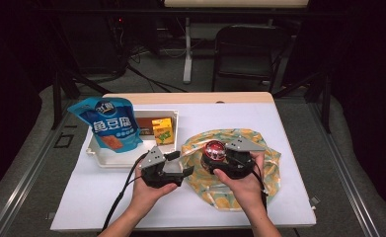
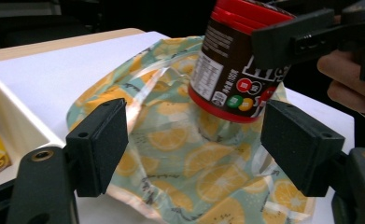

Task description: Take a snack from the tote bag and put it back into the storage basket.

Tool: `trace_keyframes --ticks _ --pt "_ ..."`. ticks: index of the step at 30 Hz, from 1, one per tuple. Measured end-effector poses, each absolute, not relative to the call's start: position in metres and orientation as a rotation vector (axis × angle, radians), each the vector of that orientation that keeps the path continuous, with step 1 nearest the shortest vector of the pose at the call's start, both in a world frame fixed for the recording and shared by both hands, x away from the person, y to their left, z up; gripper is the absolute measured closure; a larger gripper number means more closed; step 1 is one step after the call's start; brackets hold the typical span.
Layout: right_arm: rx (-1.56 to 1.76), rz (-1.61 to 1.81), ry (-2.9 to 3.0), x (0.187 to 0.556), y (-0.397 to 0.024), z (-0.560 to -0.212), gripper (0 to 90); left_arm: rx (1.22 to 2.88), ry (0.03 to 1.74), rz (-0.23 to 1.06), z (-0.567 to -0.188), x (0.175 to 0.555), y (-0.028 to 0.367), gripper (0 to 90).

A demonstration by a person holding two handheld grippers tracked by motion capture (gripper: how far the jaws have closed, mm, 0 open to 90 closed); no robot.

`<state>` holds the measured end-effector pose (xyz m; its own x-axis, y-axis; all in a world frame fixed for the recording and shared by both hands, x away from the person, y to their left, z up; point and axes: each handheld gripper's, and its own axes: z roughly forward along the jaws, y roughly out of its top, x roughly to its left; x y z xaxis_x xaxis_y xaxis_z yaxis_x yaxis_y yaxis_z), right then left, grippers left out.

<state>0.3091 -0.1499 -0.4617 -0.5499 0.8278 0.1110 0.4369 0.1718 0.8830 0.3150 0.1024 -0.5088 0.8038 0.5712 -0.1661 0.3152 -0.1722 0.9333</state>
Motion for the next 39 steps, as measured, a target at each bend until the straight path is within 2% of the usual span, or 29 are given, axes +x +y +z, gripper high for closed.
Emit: trace_keyframes --ticks 23,37,39 --pt "1.122 1.375 2.115 0.297 -0.126 -0.456 25.6 1.828 0.603 0.272 -0.513 0.307 0.079 19.1" --pt "1.1 1.374 2.149 0.293 -0.113 -0.458 25.6 1.83 0.571 0.242 -0.511 0.309 0.079 20.8" --pt "1.095 1.372 2.153 0.293 -0.111 -0.459 25.6 1.827 0.59 0.28 -0.511 0.307 0.076 21.0"
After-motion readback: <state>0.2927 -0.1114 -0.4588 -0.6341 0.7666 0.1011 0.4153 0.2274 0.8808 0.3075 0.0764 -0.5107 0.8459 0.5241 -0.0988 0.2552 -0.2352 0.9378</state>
